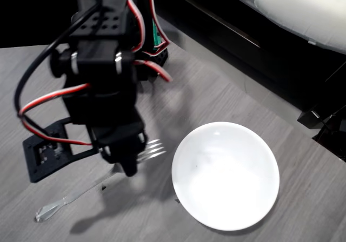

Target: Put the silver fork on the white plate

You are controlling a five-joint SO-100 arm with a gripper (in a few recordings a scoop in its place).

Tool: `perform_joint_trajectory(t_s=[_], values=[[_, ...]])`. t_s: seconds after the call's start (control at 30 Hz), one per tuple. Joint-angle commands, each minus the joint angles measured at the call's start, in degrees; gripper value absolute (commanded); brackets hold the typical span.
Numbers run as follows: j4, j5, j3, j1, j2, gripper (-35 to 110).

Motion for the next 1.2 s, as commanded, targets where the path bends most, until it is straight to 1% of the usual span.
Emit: perform_joint_trajectory(t_s=[0.0,0.2,0.37,0.67,1.03,1.17], values=[[1.05,2.81,-2.37,-7.82,2.81,0],[-1.32,8.79,-2.37,-19.95,-0.70,0],[-4.83,11.51,-2.46,-25.84,-4.57,0],[-9.93,12.83,-2.72,-28.13,-12.39,0],[-12.22,13.89,-7.65,-29.27,-22.24,0],[-12.30,13.89,-9.84,-27.77,-25.40,0]])
